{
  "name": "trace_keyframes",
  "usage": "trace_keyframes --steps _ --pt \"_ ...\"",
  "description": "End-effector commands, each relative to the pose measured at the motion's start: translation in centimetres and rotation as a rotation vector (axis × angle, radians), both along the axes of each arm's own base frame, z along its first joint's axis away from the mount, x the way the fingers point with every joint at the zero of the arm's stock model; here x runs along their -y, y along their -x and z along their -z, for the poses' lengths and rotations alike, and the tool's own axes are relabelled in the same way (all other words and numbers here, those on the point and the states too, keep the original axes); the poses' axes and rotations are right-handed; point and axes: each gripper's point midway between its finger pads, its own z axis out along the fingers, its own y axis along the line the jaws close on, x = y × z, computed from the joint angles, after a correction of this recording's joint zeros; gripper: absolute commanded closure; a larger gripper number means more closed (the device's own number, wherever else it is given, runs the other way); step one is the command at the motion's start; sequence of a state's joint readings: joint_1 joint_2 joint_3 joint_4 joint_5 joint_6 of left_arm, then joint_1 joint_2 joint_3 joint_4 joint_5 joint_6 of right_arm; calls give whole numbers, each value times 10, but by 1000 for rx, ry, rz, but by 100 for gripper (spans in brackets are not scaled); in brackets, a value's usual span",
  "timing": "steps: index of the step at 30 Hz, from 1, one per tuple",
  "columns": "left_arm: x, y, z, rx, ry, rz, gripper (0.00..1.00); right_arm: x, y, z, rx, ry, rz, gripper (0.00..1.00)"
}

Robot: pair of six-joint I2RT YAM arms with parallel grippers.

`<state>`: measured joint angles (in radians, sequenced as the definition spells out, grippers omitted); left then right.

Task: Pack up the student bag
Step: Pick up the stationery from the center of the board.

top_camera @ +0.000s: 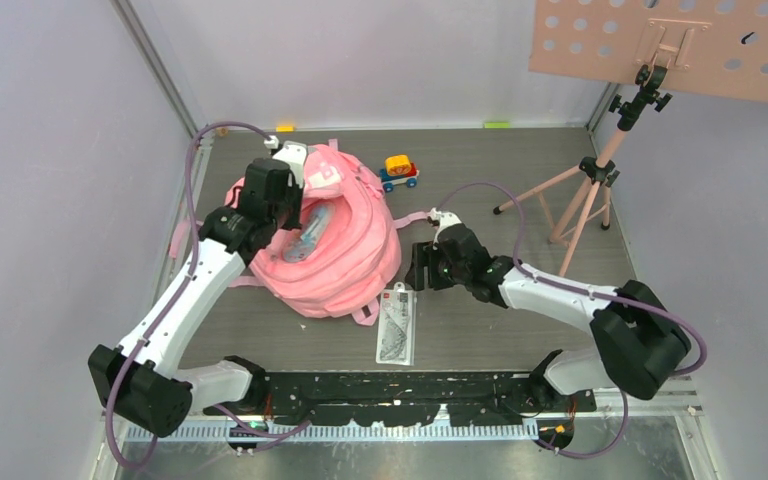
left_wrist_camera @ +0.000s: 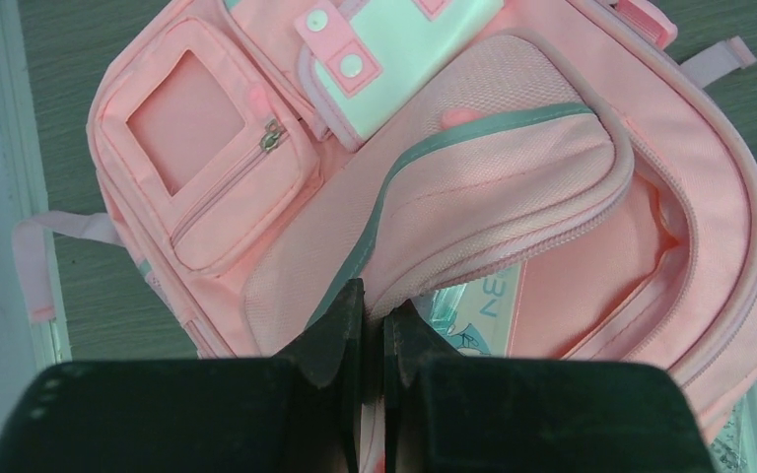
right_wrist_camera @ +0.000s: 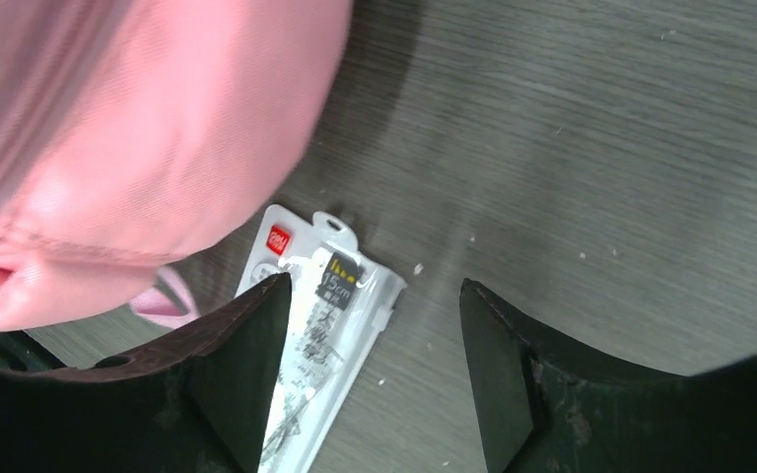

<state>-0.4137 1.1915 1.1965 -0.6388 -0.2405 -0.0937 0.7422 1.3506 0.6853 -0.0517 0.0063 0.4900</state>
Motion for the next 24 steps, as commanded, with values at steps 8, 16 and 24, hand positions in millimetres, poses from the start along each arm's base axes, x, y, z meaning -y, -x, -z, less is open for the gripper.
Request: trace_keyframes --steps 8,16,24 --pt "-23 -14 -43 149 44 -103 100 -39 -24 20 2 -49 -212 37" --pt "-19 -14 -42 140 56 -88 100 -52 -30 30 3 -53 -267 41" --pt "-17 -14 -40 133 63 -81 100 -57 -7 37 -83 -98 -335 50"
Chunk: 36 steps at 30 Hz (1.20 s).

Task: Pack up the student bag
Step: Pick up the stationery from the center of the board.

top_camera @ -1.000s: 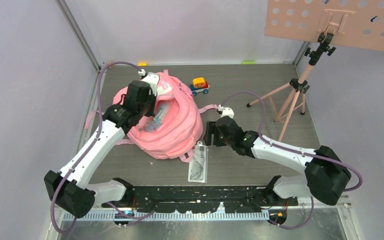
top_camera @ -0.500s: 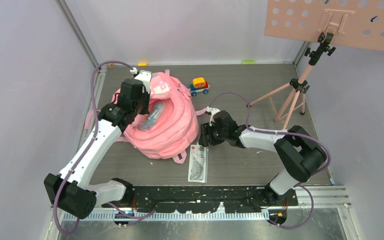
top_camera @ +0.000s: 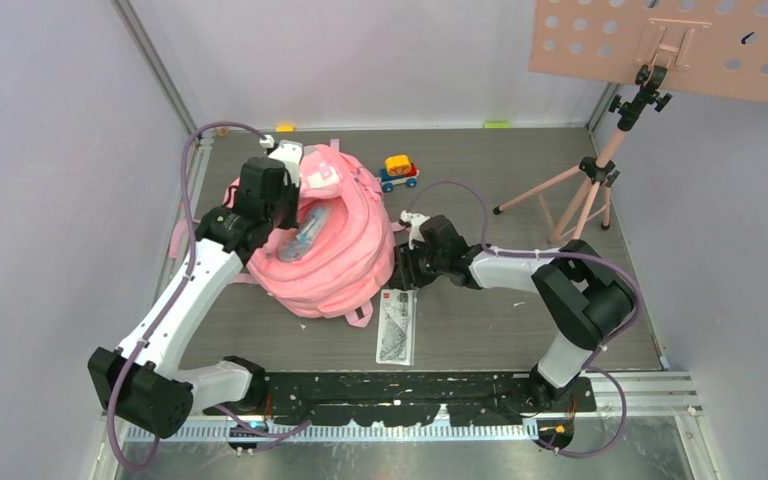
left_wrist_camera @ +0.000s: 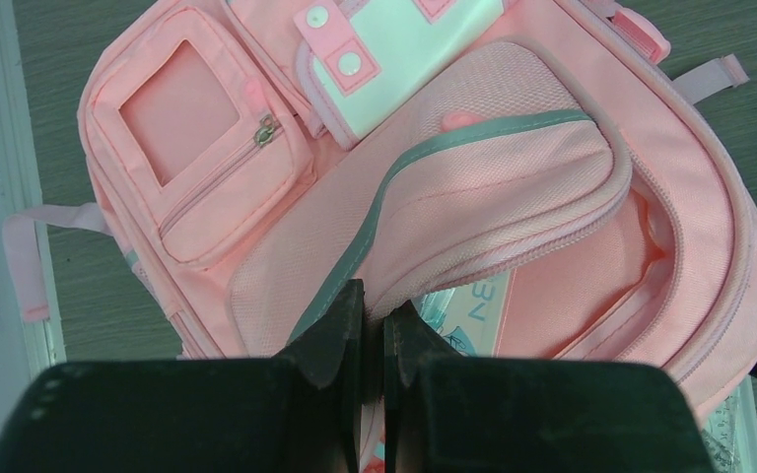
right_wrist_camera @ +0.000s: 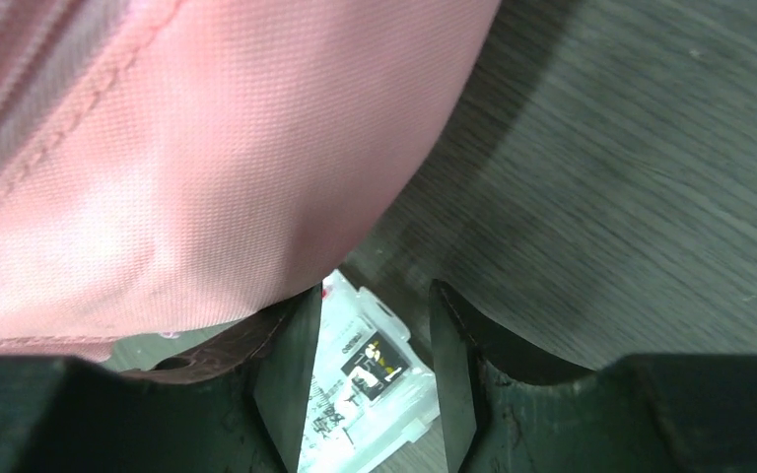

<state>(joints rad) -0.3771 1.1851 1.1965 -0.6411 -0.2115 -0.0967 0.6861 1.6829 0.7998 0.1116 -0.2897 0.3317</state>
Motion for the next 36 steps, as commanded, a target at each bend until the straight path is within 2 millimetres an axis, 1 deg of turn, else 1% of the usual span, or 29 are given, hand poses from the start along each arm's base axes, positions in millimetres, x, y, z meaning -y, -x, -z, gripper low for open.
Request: trace_keyframes --steps 1,6,8,10,11,12,13,14,16,17,19,20,21,22,23,25,26,27,28,29,30,31,32,33,34,35,36 --pt "-9 -13 -38 132 44 -64 100 -11 13 -5 -26 -59 -72 50" --pt "-6 -14 -37 126 57 -54 100 -11 23 4 -68 -68 -89 51" --pt "-5 -14 -36 122 56 -52 100 -11 23 6 -69 -67 -87 55" --pt "-4 -14 -35 119 58 -47 100 -9 18 7 -55 -51 -64 61" --pt "-3 -14 -35 118 60 -44 100 -8 17 8 -51 -46 -58 68" --pt "-3 -14 -34 117 62 -41 100 -7 15 7 -44 -39 -49 71" --pt "-2 -14 -34 116 62 -40 100 -6 14 7 -42 -35 -44 78" --pt "-2 -15 -34 116 62 -39 100 -4 13 6 -38 -27 -33 88" --pt "-1 -15 -33 113 65 -33 100 0 11 2 -27 -15 -11 98" --pt "1 -15 -32 110 71 -25 100 2 10 0 -19 -13 1 99" --pt "7 -14 -31 102 96 -8 100 11 5 -9 10 10 63 99" --pt "12 -14 -30 99 106 9 100 24 -1 -15 43 49 124 99" --pt "18 -13 -29 94 114 30 100 31 -3 -18 61 69 159 99" --pt "27 -11 -27 88 120 63 100 49 -8 -27 95 118 234 100" --pt "37 -9 -26 81 129 96 100 58 -10 -33 113 138 275 100" --pt "59 -4 -22 61 164 177 100 94 -16 -65 212 202 419 99" --pt "70 -1 -19 48 184 216 100 101 -17 -77 239 207 449 99" --pt "83 4 -17 29 213 267 100 117 -17 -95 285 221 505 99" --pt "92 7 -16 13 234 303 100 123 -18 -110 313 214 532 99" --pt "99 10 -16 3 253 333 99 134 -15 -127 349 213 564 99" --pt "107 13 -15 -10 270 365 94 137 -15 -143 375 193 574 99" --pt "113 17 -16 -13 287 398 86 141 -12 -163 409 169 580 99" --pt "120 21 -18 -18 304 436 75 143 -10 -173 422 157 578 99" --pt "125 25 -19 -17 316 466 63 144 -6 -190 443 130 565 99" --pt "129 28 -21 -11 323 492 50 144 -3 -198 450 118 557 99" --pt "133 32 -24 1 327 522 39 142 1 -215 464 88 531 99" --pt "136 36 -28 14 333 553 32 141 3 -223 473 76 513 99"
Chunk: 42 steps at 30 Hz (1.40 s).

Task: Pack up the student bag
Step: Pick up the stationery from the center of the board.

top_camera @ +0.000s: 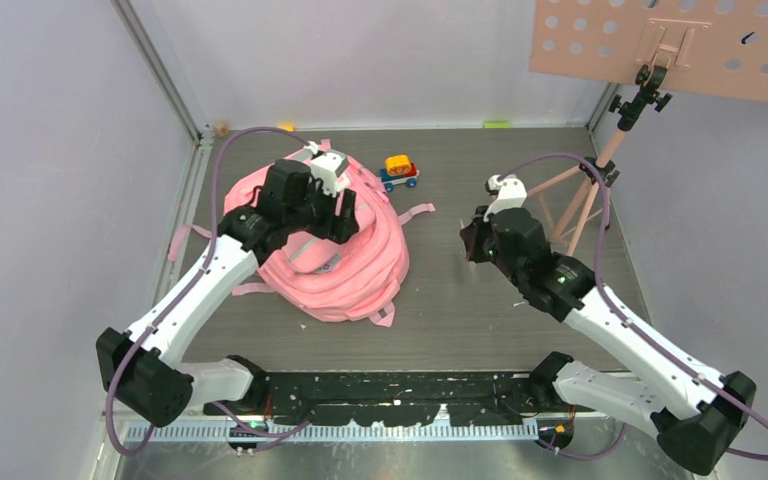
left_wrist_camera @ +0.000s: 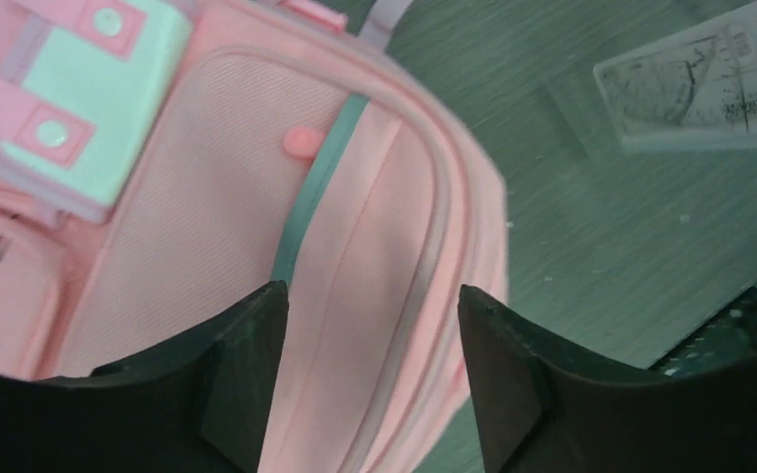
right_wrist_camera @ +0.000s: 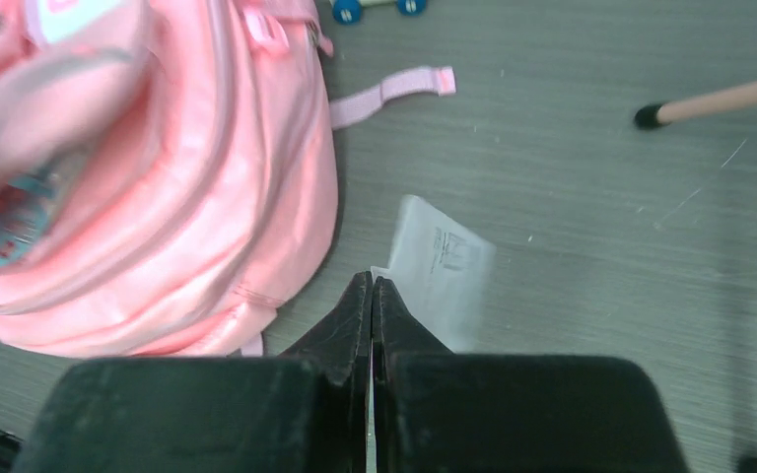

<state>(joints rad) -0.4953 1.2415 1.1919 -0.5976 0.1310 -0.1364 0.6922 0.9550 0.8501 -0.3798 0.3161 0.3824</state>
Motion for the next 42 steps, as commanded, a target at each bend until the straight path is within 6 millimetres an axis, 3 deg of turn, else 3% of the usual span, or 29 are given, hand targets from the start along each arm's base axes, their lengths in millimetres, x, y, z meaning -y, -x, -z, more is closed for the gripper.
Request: trace_keyframes --steps 1,4,11,20,23,28,37,42 --pt "41 12 -46 134 172 192 26 8 13 -52 59 2 -45 99" --pt "56 31 -62 186 240 309 15 -8 25 -76 67 -37 -167 99" --pt "79 79 -98 299 403 552 7 -53 53 -138 104 -213 -439 99" --pt "100 120 -109 241 527 771 0 -109 85 -207 166 -460 -782 99" --pt "109 129 -108 224 554 812 2 -117 89 -215 169 -487 -836 99" --pt "110 124 -106 226 546 783 2 -121 92 -218 169 -498 -871 99" --pt "85 99 -98 346 348 633 2 -120 96 -216 156 -490 -886 99" --pt "90 112 -104 333 399 704 2 -122 99 -216 144 -495 -910 99"
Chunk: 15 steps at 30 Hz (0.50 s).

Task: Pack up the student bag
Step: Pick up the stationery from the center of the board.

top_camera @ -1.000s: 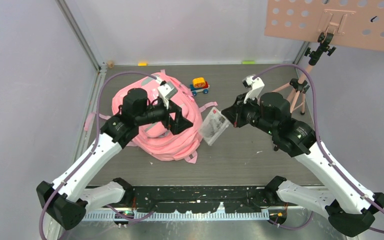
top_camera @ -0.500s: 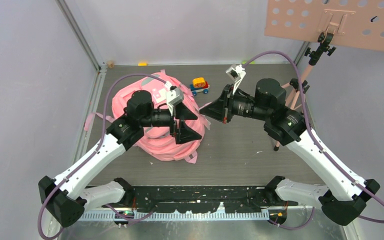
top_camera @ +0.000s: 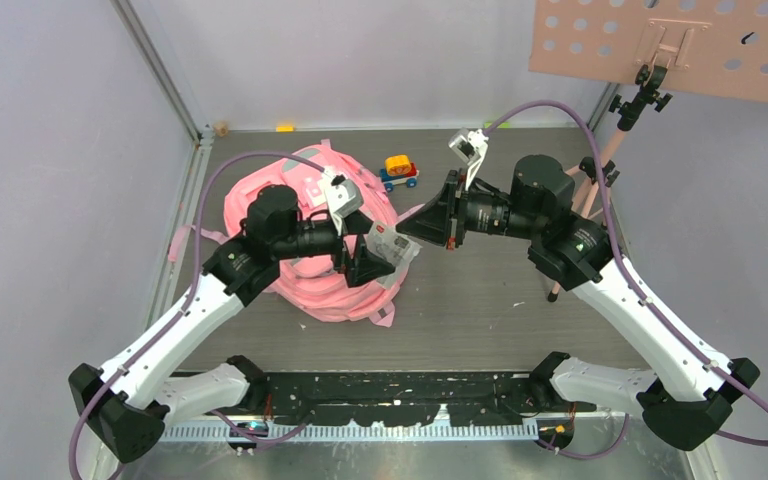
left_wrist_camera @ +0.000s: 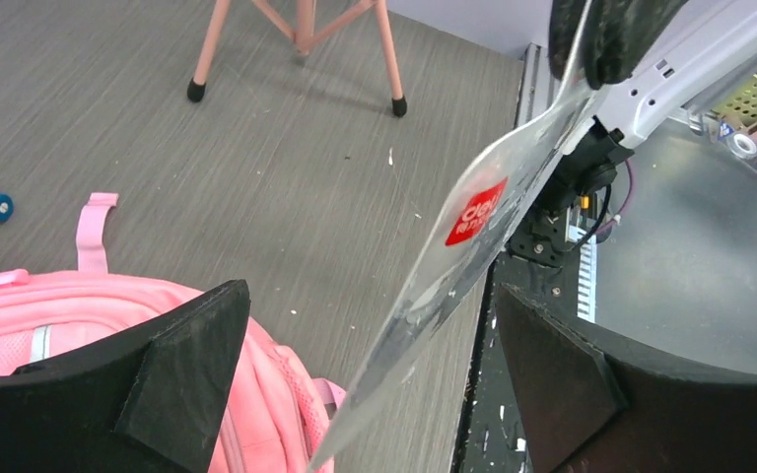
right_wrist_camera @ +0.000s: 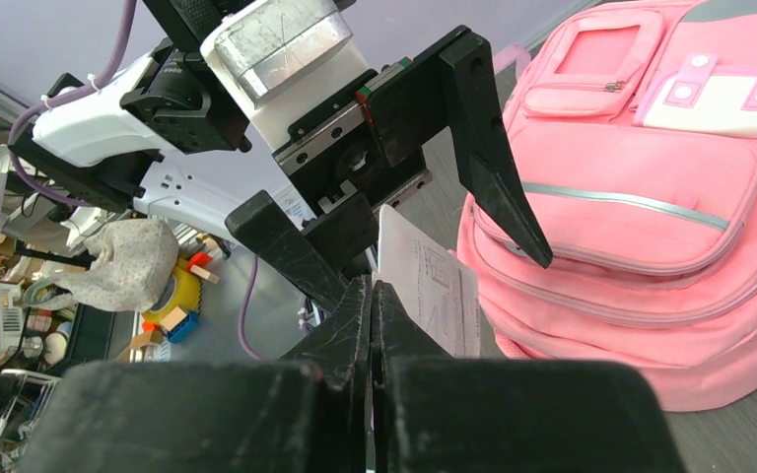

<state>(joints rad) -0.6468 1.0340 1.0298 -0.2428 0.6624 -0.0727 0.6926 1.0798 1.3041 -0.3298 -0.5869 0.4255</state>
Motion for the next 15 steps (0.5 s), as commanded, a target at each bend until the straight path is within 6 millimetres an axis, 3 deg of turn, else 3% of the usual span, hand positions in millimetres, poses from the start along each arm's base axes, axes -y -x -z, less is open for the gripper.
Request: trace_keyframes --steps 1,4,8,9,11,15 --pt "2 12 -29 65 59 68 2 0 9 -30 57 -63 -42 99" --pt "7 24 -34 44 98 135 3 -1 8 -29 56 -56 -42 99" --pt "10 28 -35 14 109 169 44 -2 5 -27 54 -51 -35 99" --pt "10 28 -34 10 107 171 50 -2 5 -27 53 -50 -35 99" --pt "11 25 -32 6 102 159 52 -3 6 -27 53 -50 -42 99" --pt "7 14 -28 30 76 93 41 -3 11 -28 54 -52 -68 99"
